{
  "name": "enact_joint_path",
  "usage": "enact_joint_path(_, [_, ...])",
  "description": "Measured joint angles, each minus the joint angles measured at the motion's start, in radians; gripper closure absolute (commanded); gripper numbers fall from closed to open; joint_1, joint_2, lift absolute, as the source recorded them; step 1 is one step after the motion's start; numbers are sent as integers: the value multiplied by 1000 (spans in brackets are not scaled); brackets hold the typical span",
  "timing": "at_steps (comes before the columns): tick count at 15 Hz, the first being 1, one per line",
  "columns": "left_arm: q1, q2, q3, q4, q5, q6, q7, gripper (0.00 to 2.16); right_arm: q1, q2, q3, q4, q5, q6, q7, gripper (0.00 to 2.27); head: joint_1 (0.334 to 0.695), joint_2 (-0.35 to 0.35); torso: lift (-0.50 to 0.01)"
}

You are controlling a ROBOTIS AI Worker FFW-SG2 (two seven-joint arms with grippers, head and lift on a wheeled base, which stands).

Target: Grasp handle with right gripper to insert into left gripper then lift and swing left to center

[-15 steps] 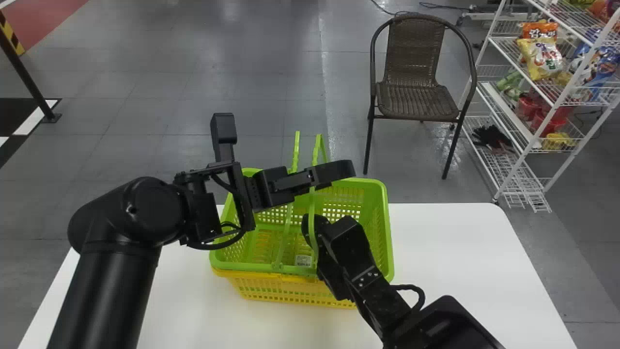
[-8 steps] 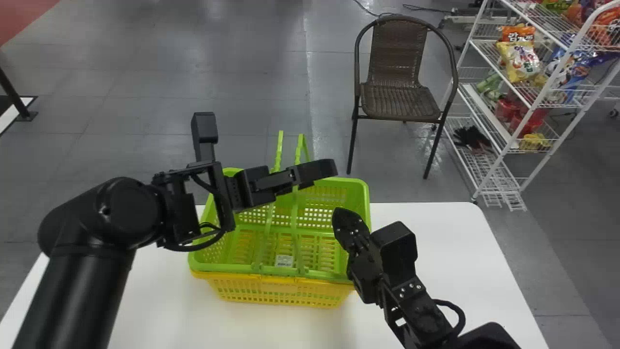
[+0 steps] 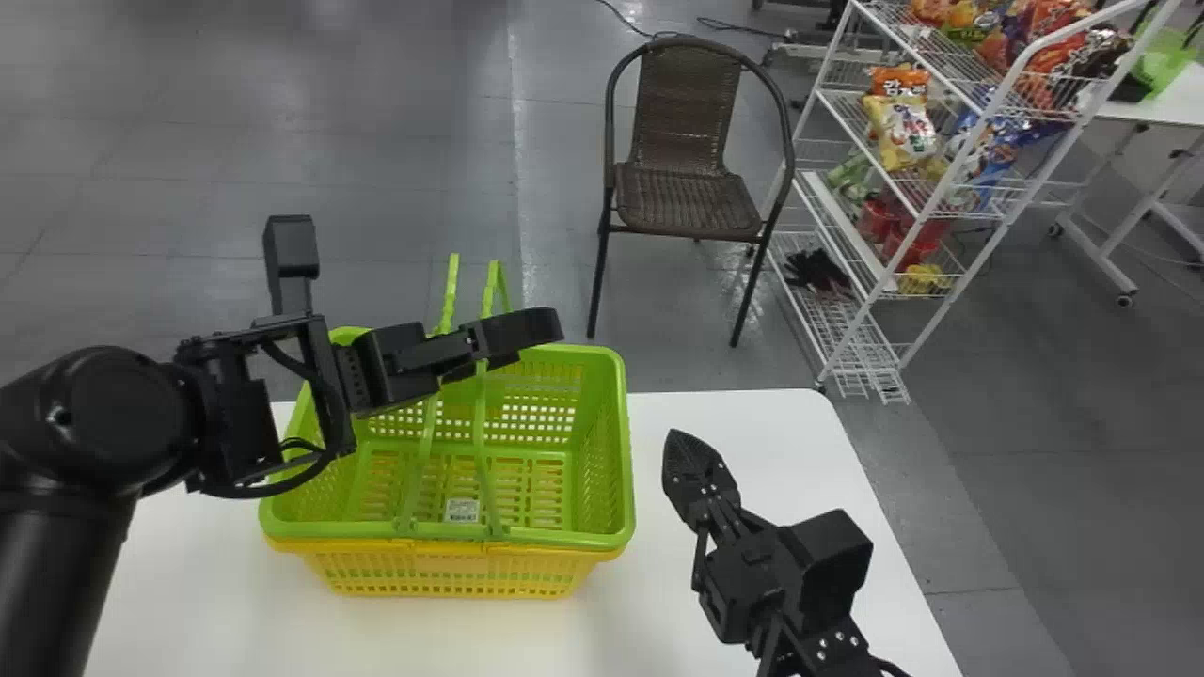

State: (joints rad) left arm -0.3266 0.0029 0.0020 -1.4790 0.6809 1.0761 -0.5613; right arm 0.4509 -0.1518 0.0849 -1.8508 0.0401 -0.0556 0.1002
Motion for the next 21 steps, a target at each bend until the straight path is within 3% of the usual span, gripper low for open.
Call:
enact_joint_path(6, [-4,0,3,19,17,3,3,191,77,0,-22,7,-19,-108,9,2081,695,-226,0])
enact_joint_path(11, [-6,0,4,22,21,3,9,191,125,1,-77,71,-59,-241,9,1808,695,-261,0])
enact_joint_path(12, [-6,0,4,23,22,3,12,191,130,2,-91,93,-72,-269,9,1598,695,-278,0])
enact_joint_path(13, [-7,0,4,23,22,3,18,191,134,3,-102,111,-81,-292,9,1197,695,-288,0])
enact_joint_path(14, [-8,0,4,23,23,3,24,191,137,4,-113,131,-91,-322,9,525,695,-296,0])
enact_joint_path(15, [-9,0,4,23,25,3,27,191,139,5,-119,148,-98,-351,9,16,695,-302,0])
enact_joint_path(21, [-14,-3,-1,22,59,19,53,191,143,11,-127,229,-119,-463,9,56,695,-327,0])
